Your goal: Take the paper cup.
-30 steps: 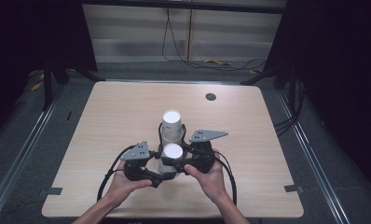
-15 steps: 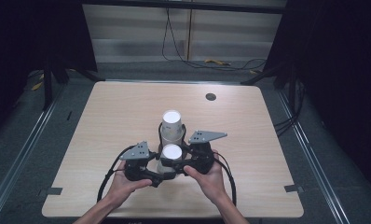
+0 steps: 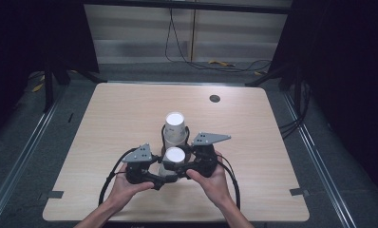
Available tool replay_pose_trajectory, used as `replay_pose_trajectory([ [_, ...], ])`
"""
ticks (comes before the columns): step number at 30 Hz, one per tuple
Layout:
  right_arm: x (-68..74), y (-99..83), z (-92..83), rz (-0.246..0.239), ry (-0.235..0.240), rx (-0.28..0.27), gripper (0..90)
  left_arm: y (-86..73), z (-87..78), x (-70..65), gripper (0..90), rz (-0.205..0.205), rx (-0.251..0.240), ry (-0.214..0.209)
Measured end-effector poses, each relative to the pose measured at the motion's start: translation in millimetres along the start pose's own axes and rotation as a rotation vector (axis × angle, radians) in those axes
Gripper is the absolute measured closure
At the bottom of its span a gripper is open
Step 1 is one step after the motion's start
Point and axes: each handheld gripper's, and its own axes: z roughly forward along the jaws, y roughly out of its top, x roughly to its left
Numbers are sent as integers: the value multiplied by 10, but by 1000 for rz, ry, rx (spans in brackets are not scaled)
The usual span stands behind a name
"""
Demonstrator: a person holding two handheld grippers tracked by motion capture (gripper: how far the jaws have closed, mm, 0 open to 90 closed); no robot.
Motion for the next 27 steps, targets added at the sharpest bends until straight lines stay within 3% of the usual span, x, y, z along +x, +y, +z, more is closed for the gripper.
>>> replay_pose_trajectory([
  [2, -18, 4, 0, 15, 1, 2, 153, -4, -4, 4, 273, -4, 3, 0],
  [8, -27, 13, -48, 9, 4, -2, 155, -35, -48, 52, 273, -25, 19, 7],
  [10, -33, 17, -74, 7, 10, -6, 191, -54, -86, 68, 271, -20, 46, 12],
  [18, -72, 6, -147, 8, 3, -6, 185, -60, -181, 125, 276, -40, 58, 21],
  [23, -119, -8, -171, 14, -4, 11, 167, -38, -224, 149, 280, -51, 73, -5],
  [27, -143, 2, -209, 1, 1, 31, 156, 12, -286, 159, 280, -34, 80, -9],
])
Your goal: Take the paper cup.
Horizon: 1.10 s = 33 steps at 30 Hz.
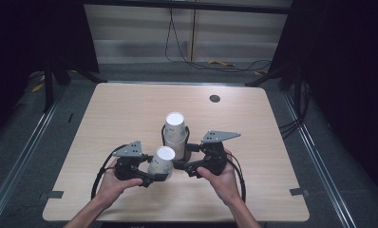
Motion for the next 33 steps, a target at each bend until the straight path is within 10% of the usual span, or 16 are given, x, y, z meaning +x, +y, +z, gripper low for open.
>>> replay_pose_trajectory([
  [33, -23, -81, 89, -61, 4, 237, 242, 170, -84, 105, 275, 94, 225, 69],
])
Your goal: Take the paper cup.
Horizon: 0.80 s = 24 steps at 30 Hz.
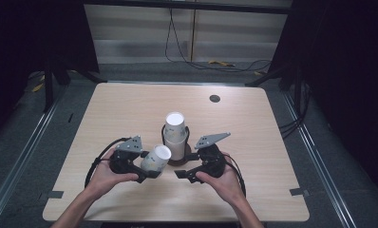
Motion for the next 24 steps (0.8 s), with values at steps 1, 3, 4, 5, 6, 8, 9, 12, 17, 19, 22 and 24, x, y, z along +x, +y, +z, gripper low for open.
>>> replay_pose_trajectory([
  [1, 1, 1, 9, -5, -2, 8, 239, -2, 4, 13, 275, -2, 6, 2],
  [3, 0, 2, 24, -10, -3, 18, 233, -5, 12, 42, 277, -11, 10, -1],
  [4, -1, 4, 32, -9, 0, 24, 233, -2, 15, 50, 277, -6, 17, 4],
  [5, -3, 5, 38, -11, 0, 30, 233, 5, 19, 54, 277, -2, 30, 14],
  [6, -4, 6, 45, -13, 3, 36, 233, 15, 20, 58, 276, 1, 41, 18],
  [8, -2, 9, 61, -15, 14, 52, 239, 43, 34, 63, 277, 19, 65, 20],
  [9, -1, 10, 67, -18, 16, 56, 236, 56, 40, 56, 277, 27, 76, 24],
  [12, 3, 23, 74, -22, 18, 67, 232, 68, 66, 31, 277, 35, 73, 11],
  [17, -3, 24, 92, -33, 17, 91, 189, 68, 149, -19, 278, 78, 140, 3],
  [19, -3, 17, 109, -28, 17, 113, 167, 73, 177, -50, 278, 96, 156, -5],
  [22, 9, 7, 134, -30, 12, 140, 139, 86, 199, -71, 278, 101, 160, -15],
  [24, 10, 4, 145, -39, 15, 146, 147, 89, 217, -82, 278, 111, 168, -14],
])
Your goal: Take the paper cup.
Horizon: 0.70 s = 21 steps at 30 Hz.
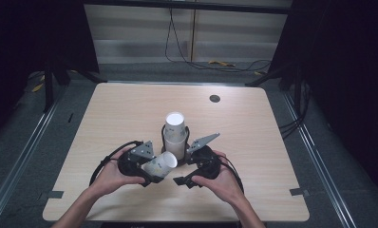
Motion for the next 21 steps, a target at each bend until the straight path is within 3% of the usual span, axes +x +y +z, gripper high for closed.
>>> replay_pose_trajectory([
  [6, 5, -10, 27, 2, 13, 60, 184, 46, 40, -39, 278, 33, 57, -11],
  [9, 0, -22, 48, 10, 13, 77, 194, 40, 68, -38, 278, 22, 50, -29],
  [14, -34, -38, 48, 30, 33, 95, 217, 23, 140, -56, 278, 43, 70, -38],
  [21, -74, -35, 60, 35, 48, 145, 242, 85, 198, -122, 280, 80, 123, -22],
])
